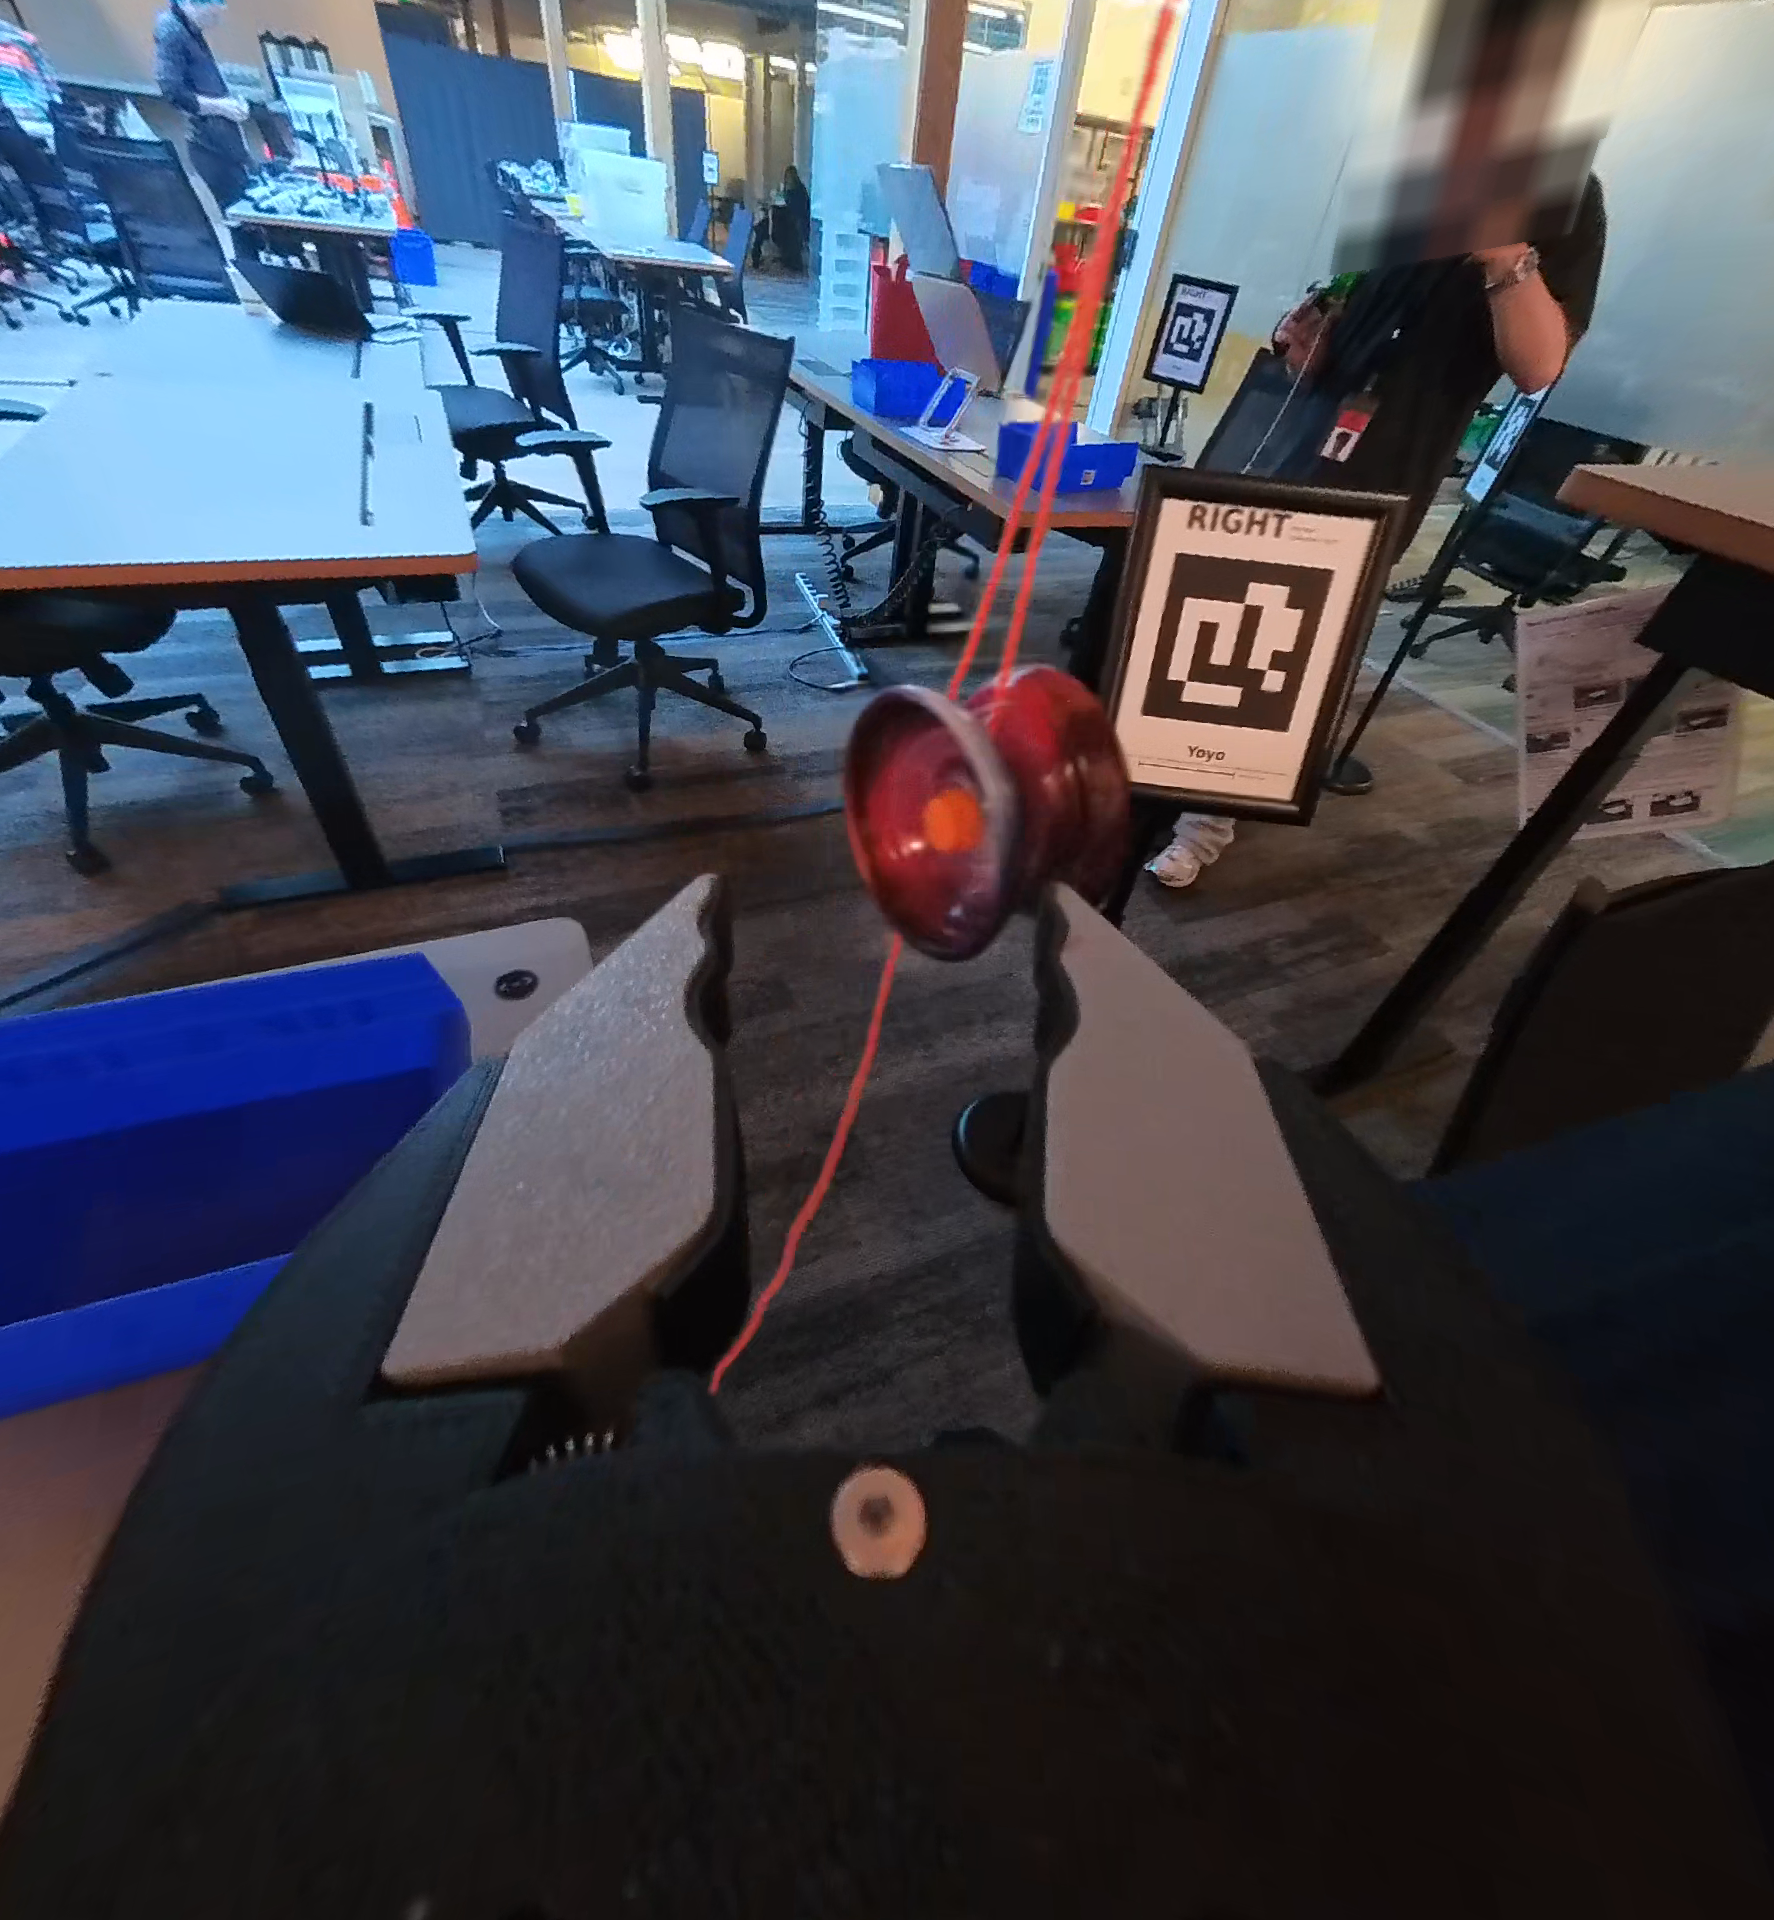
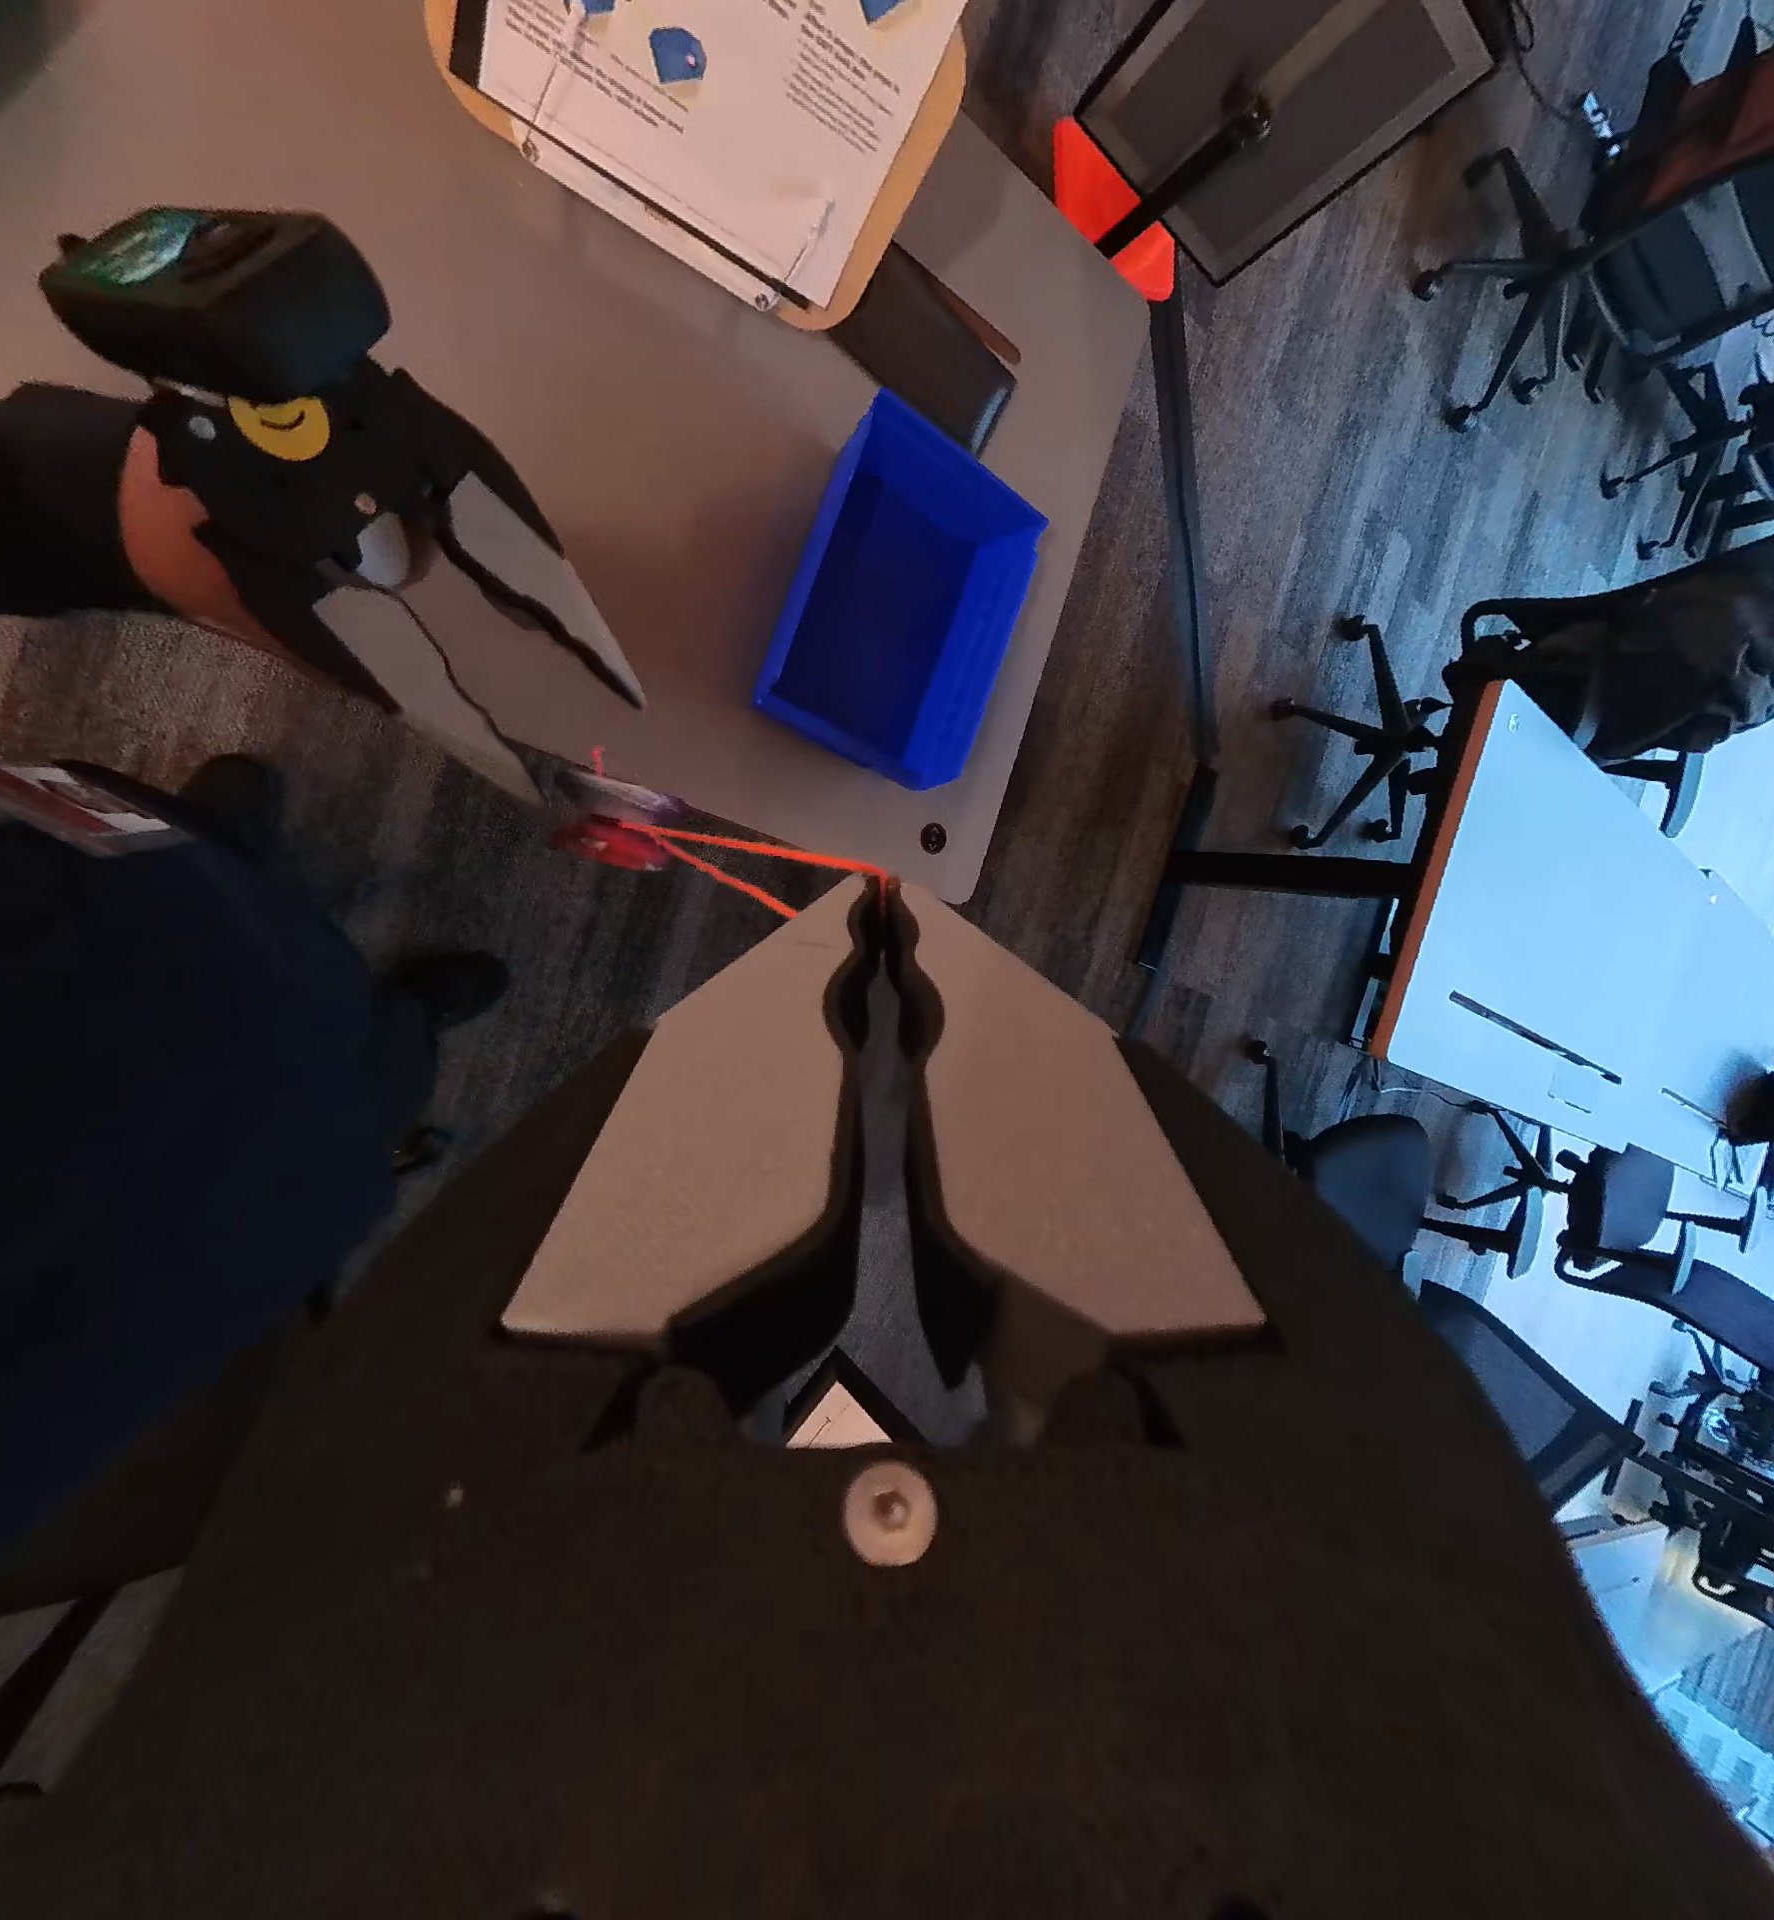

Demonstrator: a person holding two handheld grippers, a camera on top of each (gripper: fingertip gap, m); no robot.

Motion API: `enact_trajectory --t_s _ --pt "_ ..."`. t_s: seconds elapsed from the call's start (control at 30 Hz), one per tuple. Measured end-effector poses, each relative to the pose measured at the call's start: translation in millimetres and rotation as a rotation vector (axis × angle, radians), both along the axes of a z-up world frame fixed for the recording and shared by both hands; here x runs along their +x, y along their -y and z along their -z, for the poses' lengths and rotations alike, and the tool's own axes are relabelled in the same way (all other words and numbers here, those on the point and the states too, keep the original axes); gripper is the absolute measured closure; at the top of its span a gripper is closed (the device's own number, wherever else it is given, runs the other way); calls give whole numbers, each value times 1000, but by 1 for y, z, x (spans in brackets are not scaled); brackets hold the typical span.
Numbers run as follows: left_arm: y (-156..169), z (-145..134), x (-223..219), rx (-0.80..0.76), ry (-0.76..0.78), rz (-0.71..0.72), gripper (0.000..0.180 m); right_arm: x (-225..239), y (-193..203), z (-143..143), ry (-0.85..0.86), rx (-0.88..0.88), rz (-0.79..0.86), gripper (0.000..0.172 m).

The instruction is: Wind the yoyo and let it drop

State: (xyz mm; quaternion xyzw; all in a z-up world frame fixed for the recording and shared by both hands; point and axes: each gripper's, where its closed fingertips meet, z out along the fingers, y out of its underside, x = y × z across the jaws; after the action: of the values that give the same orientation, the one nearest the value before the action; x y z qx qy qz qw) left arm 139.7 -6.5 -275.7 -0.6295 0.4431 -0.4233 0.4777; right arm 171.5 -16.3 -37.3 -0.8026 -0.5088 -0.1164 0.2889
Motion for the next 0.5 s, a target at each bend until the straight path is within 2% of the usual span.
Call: enact_trajectory --t_s 0.13,0.27,0.4,0.5 --pt "1 2 -17 -77 32 51 117 2 0 0 7 0 7 172" --pt "23 -4 -23 -135 65 118 114 4 -2 4 7 -7 16 172" --pt "27 1 -7 -88 27 61 107 1 -1 13 18 -31 8 172" --pt "27 3 14 -113 34 74 99 -2 -2 14 30 -25 1 172"
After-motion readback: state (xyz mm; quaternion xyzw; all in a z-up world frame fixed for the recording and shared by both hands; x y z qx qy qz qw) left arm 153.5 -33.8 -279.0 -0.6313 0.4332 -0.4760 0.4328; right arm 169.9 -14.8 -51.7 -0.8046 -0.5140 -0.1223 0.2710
